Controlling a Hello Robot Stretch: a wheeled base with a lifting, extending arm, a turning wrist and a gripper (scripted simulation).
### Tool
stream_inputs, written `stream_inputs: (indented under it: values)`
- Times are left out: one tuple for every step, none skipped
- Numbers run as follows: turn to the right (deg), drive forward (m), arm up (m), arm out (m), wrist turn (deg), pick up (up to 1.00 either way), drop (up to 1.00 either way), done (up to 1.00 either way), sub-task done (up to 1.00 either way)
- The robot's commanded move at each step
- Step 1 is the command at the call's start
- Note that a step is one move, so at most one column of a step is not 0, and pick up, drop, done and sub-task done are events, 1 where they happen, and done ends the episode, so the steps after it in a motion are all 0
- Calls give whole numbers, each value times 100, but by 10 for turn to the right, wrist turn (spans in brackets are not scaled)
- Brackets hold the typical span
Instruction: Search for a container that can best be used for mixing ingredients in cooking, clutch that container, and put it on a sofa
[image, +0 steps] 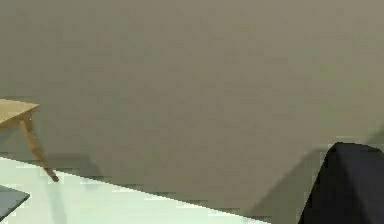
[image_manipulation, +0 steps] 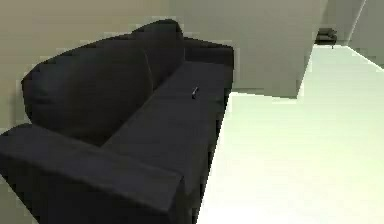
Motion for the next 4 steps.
stream_inputs:
  values:
    - [-450,0,0,0,0,0,0,0,0]
    - [-390,0,0,0,0,0,0,0,0]
    - [0,90,0,0,0,0,0,0,0]
    - [-450,0,0,0,0,0,0,0,0]
